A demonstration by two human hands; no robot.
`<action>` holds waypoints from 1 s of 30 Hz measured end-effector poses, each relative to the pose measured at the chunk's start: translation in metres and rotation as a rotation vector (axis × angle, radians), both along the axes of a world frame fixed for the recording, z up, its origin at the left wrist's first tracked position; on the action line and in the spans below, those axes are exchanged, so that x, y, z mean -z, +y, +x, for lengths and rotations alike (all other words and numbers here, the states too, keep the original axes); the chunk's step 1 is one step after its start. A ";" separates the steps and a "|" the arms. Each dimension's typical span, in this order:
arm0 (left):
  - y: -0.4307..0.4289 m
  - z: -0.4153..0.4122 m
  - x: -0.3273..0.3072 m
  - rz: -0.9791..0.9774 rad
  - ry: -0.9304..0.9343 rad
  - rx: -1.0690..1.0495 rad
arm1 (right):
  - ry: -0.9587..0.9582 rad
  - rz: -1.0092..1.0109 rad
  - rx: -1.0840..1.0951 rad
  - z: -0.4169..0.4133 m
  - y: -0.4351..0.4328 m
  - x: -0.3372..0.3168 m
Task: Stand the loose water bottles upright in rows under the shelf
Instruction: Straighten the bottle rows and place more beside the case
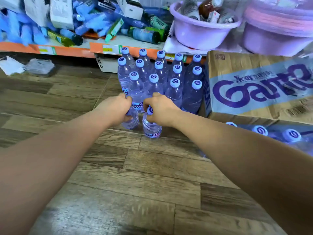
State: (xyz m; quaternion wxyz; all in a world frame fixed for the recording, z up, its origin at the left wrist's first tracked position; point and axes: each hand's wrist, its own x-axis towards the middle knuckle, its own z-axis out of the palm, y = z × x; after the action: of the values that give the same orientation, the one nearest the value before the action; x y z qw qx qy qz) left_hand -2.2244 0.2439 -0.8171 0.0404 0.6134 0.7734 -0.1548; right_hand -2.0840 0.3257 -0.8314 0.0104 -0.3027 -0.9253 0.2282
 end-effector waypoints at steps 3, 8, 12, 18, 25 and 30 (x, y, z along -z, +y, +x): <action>-0.013 0.019 0.000 -0.021 -0.067 -0.016 | -0.023 -0.007 -0.050 0.024 -0.015 -0.004; -0.020 0.063 -0.012 -0.126 -0.122 0.110 | -0.094 0.019 -0.118 0.078 -0.039 -0.016; -0.021 0.121 -0.018 -0.270 -0.142 0.269 | -0.172 0.082 -0.216 0.132 -0.055 -0.025; -0.014 0.211 -0.031 -0.273 -0.262 0.452 | -0.212 0.073 -0.178 0.222 -0.057 -0.047; 0.016 0.312 -0.040 -0.182 -0.290 0.524 | -0.304 0.077 0.008 0.329 -0.040 -0.062; 0.040 0.377 -0.044 -0.090 -0.345 0.518 | -0.328 0.096 0.154 0.393 -0.017 -0.070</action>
State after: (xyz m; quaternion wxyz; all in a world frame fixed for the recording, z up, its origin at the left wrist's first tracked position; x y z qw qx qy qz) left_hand -1.8476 0.2839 -0.7735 0.1574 0.8049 0.5655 -0.0875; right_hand -1.6909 0.3087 -0.7615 -0.1086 -0.4049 -0.8986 0.1299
